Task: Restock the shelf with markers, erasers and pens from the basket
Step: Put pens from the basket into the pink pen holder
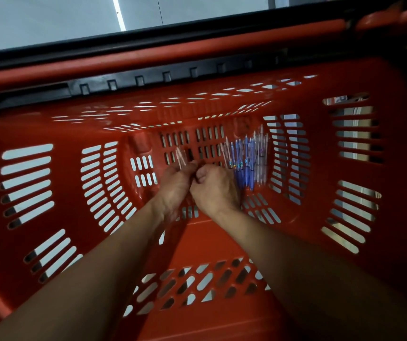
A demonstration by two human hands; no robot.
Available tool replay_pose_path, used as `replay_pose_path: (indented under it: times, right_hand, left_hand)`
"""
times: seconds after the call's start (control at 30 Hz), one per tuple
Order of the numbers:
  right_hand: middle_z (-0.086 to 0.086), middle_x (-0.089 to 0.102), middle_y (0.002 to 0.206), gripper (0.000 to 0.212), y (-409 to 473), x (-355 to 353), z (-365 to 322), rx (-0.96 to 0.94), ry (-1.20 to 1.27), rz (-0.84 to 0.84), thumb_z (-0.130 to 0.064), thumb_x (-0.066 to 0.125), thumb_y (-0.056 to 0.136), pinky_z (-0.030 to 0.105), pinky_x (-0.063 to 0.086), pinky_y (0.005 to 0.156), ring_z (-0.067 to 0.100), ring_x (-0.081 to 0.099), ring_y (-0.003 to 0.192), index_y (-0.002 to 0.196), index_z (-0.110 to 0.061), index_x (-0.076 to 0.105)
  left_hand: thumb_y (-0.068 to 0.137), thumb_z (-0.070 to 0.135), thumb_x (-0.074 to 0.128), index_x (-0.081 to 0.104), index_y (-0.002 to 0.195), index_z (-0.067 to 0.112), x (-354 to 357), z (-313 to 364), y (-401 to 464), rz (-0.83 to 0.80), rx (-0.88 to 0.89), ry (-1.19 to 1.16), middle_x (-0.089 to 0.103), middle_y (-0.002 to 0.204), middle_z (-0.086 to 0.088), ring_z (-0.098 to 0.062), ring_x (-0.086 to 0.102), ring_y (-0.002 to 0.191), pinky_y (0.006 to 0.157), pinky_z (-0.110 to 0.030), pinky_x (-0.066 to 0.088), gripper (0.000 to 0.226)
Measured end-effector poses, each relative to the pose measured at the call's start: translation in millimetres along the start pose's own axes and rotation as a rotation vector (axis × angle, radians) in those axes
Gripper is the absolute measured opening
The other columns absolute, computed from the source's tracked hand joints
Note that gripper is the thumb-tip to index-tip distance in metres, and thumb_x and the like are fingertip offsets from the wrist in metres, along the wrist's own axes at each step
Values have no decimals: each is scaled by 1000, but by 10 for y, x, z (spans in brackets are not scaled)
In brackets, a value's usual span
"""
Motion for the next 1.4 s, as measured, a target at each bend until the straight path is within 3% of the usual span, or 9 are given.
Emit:
replay_pose_path:
  times: [0.33, 0.5, 0.6, 0.7, 0.87, 0.97, 1.1, 1.2, 1.4]
  right_hand:
    - [-2, 68, 70, 33, -22, -50, 9, 3, 19, 10, -32, 64, 95, 27, 47, 59, 20, 65, 67, 64, -23, 57]
    - [-5, 71, 75, 23, -34, -78, 30, 12, 31, 15, -32, 66, 95, 24, 43, 58, 18, 65, 69, 74, -23, 66]
    - [-4, 72, 78, 18, -19, -122, 61, 33, 24, 39, -34, 66, 93, 24, 48, 59, 18, 67, 73, 83, -21, 74]
    - [-4, 70, 73, 22, 2, -177, 139, 82, -7, 84, -37, 67, 93, 22, 41, 49, 19, 66, 66, 80, -21, 74]
    - [-3, 70, 69, 28, 54, -167, 317, 162, -14, 87, -40, 68, 93, 30, 58, 55, 19, 69, 62, 73, -20, 72]
    - [-8, 69, 66, 29, 60, -99, 278, 94, 106, 42, -37, 69, 91, 26, 56, 55, 14, 68, 61, 64, -26, 65]
    - [-13, 65, 57, 29, 39, -2, 169, 15, 197, -20, -26, 68, 86, 29, 53, 65, 13, 66, 62, 58, -29, 60]
    - [-17, 66, 63, 25, 50, -2, 179, 24, 212, -35, -29, 68, 86, 25, 55, 69, 8, 68, 71, 63, -32, 60]
    - [-3, 71, 84, 13, 123, -270, 449, 184, 115, 139, -28, 63, 98, 18, 43, 51, 13, 64, 67, 97, -23, 74]
  left_hand:
    - [104, 15, 63, 74, 98, 10, 41, 6, -14, 18, 15, -16, 76, 92, -15, -29, 73, 88, 87, -43, 60, 14]
    - [103, 18, 64, 75, 106, 8, 57, -3, -13, -9, 7, -4, 78, 104, -21, -32, 76, 93, 88, -44, 62, 15]
    - [103, 22, 65, 75, 103, 8, 43, -12, 14, 6, 15, 34, 79, 93, -16, -28, 75, 79, 68, -35, 61, 18]
    - [102, 26, 65, 73, 99, 6, -7, -34, 37, 75, 6, 57, 70, 78, -11, -22, 64, 61, 46, -25, 48, 22]
    - [102, 29, 65, 70, 113, -5, -30, -122, 83, 97, -14, 34, 66, 87, -18, -27, 59, 66, 49, -29, 47, 35]
    - [101, 27, 66, 70, 114, -3, -4, -113, 87, 75, 6, 27, 70, 85, -16, -23, 64, 60, 47, -27, 48, 33]
    - [103, 28, 65, 73, 107, 6, 95, -63, 61, -15, 56, 25, 79, 85, -9, -21, 76, 76, 59, -27, 57, 23]
    - [110, 22, 52, 69, 113, 1, 57, -52, 48, 13, 55, 25, 79, 84, -10, -19, 77, 74, 58, -24, 58, 27]
    - [113, 27, 45, 60, 121, -3, -52, -47, 85, 84, 57, 52, 61, 65, -7, -19, 58, 51, 45, -26, 51, 35]
Point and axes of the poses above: each hand's wrist, its own y-axis towards the middle knuckle, its own x-axis out of the palm, z = x × y, the point moved 10 cm from there along y, towards the middle knuckle
